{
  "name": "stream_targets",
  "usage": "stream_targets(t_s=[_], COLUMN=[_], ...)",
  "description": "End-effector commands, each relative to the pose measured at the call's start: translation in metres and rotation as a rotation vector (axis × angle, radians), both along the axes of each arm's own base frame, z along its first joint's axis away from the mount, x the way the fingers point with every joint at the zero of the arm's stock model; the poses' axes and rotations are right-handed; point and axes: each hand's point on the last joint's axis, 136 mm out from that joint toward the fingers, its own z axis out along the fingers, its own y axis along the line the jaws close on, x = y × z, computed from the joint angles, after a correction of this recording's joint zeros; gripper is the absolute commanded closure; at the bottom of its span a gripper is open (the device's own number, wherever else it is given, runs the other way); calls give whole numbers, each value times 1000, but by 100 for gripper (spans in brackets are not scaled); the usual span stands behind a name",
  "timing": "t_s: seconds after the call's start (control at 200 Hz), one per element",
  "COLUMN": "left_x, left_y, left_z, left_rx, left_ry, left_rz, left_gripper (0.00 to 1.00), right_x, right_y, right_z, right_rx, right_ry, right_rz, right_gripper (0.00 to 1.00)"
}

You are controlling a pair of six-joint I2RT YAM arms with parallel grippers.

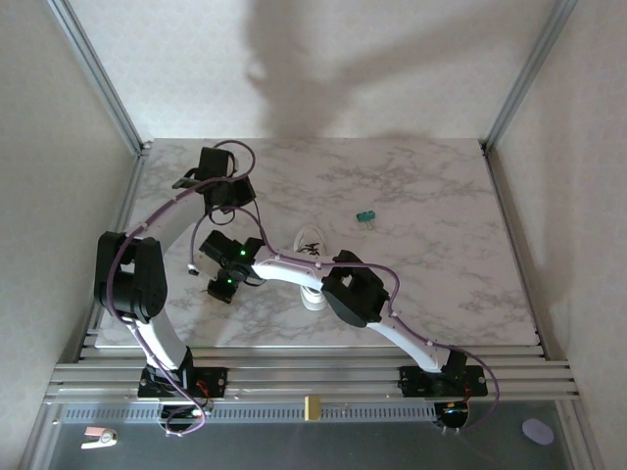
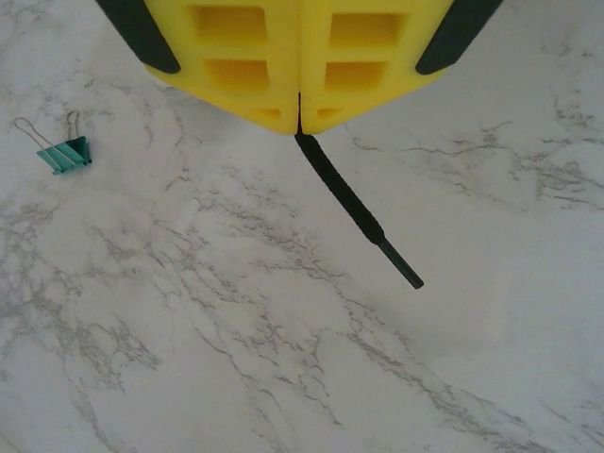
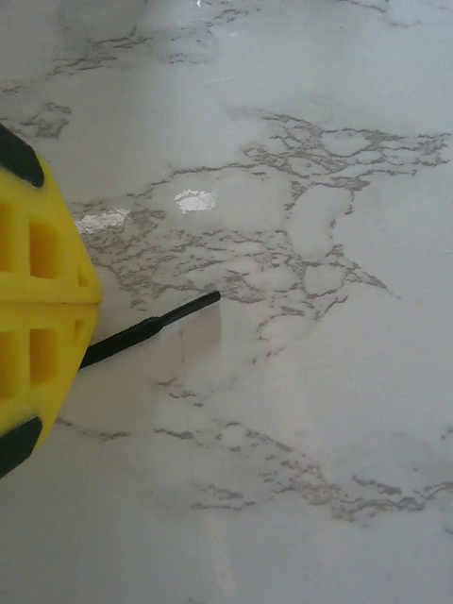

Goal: Tie the shoes

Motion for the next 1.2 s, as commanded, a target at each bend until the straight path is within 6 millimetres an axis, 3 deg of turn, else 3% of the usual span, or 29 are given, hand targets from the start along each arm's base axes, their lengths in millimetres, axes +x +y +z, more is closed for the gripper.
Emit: stream_targets(t_s=[0.0,0.255,0.38,0.465,0.546,0.611,0.781,0.891,1.196], left_x=[-2,-17,-25,-25,-18,-12,-4,-5,-8], left_y=[-4,-15,-14,-3,9,14,12,12,9], left_z=[4,29,42,50,52,50,52,52,47], left_rx=[-25,-80,-100,-67,-49,-38,-31,-29,-33], left_ry=[-29,-141,-192,-224,-222,-199,-191,-188,-173], left_rz=[-21,-36,-29,24,67,76,61,57,38], left_gripper=[100,100,100,100,100,100,100,100,100], right_x=[-12,-21,-20,-16,-14,-12,-5,1,11], right_y=[-13,-18,-31,-33,-30,-23,-3,6,4], right_z=[-6,102,131,123,101,90,69,57,23], right_rx=[-50,167,240,202,128,106,71,69,-7], right_ry=[-7,-97,-131,-155,-153,-149,-111,-61,-36], right_rz=[-6,-54,-94,-91,-73,-60,-56,-73,-49], right_gripper=[100,100,100,100,100,92,53,41,34])
